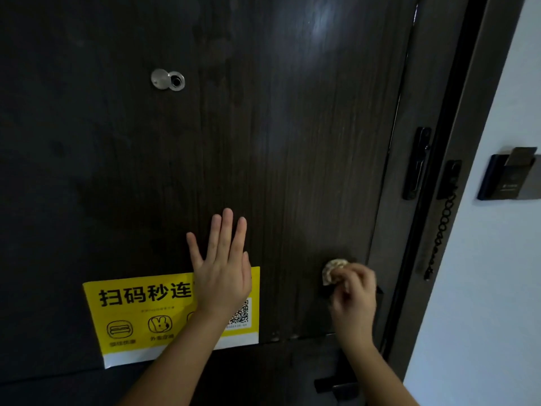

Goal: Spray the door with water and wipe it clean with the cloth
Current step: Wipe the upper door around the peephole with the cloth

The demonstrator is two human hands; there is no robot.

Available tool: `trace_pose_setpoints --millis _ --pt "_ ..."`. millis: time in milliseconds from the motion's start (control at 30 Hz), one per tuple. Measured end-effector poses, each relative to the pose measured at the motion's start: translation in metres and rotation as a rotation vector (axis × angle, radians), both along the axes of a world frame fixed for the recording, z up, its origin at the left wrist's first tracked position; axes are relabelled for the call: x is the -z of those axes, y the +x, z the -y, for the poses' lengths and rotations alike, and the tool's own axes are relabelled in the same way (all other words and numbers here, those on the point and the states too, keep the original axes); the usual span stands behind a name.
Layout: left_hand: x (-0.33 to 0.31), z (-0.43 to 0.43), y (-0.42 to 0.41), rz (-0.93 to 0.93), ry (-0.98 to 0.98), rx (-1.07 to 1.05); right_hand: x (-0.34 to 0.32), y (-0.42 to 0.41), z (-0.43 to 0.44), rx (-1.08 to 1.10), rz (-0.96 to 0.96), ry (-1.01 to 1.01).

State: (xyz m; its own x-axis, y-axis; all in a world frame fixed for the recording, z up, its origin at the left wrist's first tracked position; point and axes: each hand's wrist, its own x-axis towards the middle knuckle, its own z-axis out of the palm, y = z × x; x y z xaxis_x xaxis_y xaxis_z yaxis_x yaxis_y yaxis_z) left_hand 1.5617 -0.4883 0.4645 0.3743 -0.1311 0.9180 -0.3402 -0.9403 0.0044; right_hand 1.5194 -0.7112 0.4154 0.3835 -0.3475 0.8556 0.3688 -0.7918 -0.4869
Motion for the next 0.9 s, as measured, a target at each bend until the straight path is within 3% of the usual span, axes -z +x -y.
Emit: trace_pose_setpoints --millis 100,267,433,600,767,900 --pt "0.0 0.0 -0.001 -0.003 0.0 0.004 -0.024 0.006 -0.004 0.067 0.005 0.289" --pt "-0.001 -0.002 -0.003 -0.023 0.02 0.005 0.022 -0.006 -0.055 -0.104 -0.093 -0.071" --pt "-0.003 -0.004 -0.007 -0.072 0.03 0.002 -0.028 0.003 -0.059 -0.051 -0.015 0.14" --pt "-0.002 -0.01 -0.018 -0.103 0.072 0.014 0.012 -0.01 -0.094 -0.195 -0.036 -0.22" --pt "0.029 -0.011 -0.022 -0.129 0.172 -0.04 -0.024 0.003 -0.081 -0.099 -0.011 -0.056" --pt "0.037 -0.008 -0.014 -0.142 0.152 -0.048 0.017 -0.012 -0.076 -0.145 -0.111 -0.181"
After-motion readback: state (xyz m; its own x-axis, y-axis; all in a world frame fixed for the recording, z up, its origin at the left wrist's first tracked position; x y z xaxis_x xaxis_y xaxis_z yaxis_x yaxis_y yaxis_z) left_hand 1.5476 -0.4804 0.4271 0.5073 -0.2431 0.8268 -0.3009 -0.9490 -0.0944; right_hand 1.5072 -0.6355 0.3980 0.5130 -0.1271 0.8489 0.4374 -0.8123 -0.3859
